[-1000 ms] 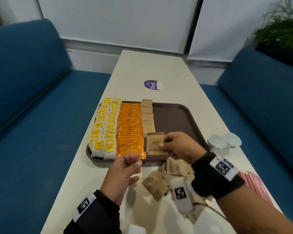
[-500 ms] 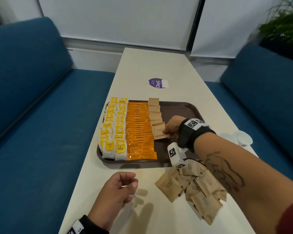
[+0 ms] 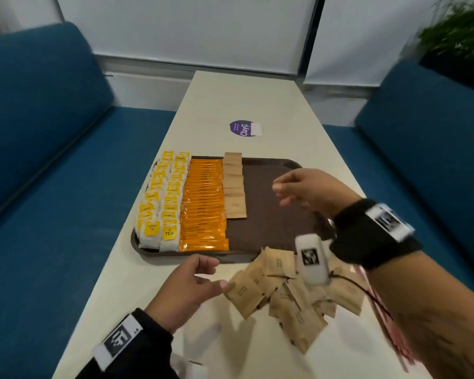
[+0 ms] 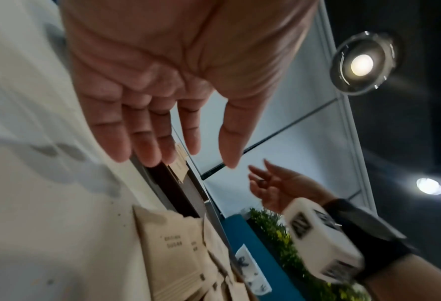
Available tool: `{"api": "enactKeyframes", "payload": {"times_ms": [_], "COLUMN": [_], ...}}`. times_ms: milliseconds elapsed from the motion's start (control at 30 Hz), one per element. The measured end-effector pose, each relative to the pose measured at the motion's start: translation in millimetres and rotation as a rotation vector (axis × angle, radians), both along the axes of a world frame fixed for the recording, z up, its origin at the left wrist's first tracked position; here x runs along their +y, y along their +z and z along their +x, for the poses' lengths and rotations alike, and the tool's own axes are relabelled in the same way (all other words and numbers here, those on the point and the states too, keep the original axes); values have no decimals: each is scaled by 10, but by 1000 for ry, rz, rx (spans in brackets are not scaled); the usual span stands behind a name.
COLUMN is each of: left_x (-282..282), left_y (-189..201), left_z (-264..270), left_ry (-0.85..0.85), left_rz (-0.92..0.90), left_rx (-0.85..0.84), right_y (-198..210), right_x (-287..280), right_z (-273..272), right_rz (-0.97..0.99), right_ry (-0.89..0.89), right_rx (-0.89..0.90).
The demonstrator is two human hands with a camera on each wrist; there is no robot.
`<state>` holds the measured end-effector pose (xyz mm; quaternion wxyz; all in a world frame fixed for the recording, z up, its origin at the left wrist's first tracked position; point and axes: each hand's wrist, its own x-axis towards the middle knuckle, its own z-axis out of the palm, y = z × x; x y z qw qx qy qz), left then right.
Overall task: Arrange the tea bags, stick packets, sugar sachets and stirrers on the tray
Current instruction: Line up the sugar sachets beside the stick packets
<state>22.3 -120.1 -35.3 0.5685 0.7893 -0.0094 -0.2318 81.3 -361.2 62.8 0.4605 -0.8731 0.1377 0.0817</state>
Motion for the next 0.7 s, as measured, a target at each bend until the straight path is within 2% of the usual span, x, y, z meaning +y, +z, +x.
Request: {"api": "enactKeyframes", "payload": {"times_ms": [67, 133, 267, 333, 500, 700], "left_x": [-163, -332, -617, -721, -874, -1040], "left_y": [6, -13, -30, -31, -111, -113], "left_z": [-21, -39, -93, -126, -183, -182], "left_ry": [-95, -161, -217, -242, -374, -541], "left_rz": [134, 258, 333, 323, 507, 739], "left_rx": [-33, -78, -151, -178, -249, -268], "right_y": [-31, -216, -709, -885, -921, -910], "right_x": [-204, -357, -395, -369, -267, -69], "right_z": [-424, -808, -1270, -1345, -1390, -1376], "right_rz": [-8, -31, -265, -324, -485, -598], "right_ry": [-53, -96, 119, 229, 384, 427], "right_rx": [-95, -114, -1, 31, 116, 58]}}
